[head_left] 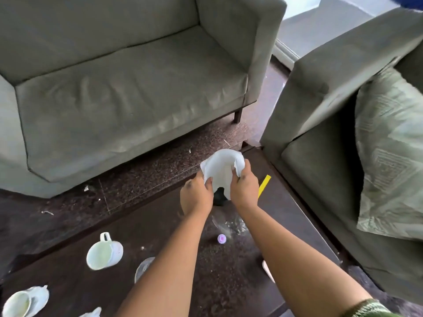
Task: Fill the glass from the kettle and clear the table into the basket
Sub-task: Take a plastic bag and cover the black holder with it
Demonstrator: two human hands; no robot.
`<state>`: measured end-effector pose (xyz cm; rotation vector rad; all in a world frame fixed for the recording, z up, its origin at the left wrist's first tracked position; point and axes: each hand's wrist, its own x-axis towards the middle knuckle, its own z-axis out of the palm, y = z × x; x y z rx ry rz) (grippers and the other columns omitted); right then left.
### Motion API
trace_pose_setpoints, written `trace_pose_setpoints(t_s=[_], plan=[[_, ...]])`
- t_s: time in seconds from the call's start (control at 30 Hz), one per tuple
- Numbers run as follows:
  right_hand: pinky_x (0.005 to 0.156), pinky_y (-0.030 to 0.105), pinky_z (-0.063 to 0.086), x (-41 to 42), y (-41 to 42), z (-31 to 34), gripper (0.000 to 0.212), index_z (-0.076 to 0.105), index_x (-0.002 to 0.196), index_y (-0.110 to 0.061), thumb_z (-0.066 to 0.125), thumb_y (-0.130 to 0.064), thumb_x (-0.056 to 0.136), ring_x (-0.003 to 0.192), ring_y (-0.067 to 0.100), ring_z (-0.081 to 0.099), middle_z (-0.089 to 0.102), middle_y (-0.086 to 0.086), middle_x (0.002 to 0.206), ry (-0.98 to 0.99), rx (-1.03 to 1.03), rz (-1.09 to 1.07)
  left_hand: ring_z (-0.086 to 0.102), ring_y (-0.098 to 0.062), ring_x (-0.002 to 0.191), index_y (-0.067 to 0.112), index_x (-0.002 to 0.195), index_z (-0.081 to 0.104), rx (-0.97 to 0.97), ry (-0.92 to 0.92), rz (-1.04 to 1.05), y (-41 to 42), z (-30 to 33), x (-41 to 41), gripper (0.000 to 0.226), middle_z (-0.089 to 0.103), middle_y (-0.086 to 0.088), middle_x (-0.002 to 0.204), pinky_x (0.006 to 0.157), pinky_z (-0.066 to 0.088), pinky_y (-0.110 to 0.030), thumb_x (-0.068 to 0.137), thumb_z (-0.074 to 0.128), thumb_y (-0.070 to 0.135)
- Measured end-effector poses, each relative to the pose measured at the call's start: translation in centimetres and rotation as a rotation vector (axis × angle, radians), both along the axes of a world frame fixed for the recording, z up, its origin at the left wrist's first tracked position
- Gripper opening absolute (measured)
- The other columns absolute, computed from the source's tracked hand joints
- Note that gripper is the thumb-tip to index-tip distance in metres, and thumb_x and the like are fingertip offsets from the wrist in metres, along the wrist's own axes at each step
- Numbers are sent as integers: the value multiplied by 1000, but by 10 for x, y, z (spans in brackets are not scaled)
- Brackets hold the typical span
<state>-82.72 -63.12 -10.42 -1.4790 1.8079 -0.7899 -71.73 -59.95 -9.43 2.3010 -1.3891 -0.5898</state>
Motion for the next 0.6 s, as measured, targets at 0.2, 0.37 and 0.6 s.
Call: trace_pose_setpoints(t_s=[0.2, 0.37, 0.6], plan=[[48, 24, 34, -2, -8, -26, 19, 40, 91, -38, 38, -20, 86, 66, 2, 55, 57, -14, 72, -7, 11, 166, 59, -30, 105, 12, 124, 53, 42, 78, -87, -6, -21, 1, 33, 67, -10, 110, 81, 44, -35, 95, 54, 28], [59, 37, 46, -11, -13, -36, 20, 37, 93, -29, 36, -10, 85, 75, 23, 55, 54, -4, 85, 61, -6, 301, 60, -27, 105, 14, 118, 58, 37, 220, 9, -7, -28, -3, 37, 69, -5, 108, 87, 49, -36, 83, 68, 14], [55, 35, 44, -8, -19, -36, 19, 30, 99, -33, 37, -17, 90, 76, 28, 58, 58, -1, 87, 80, 40, 366, 62, -26, 90, 9, 94, 66, -49, 230, 127, -5, -36, -5, 10, 69, -7, 92, 73, 44, -29, 89, 61, 16]])
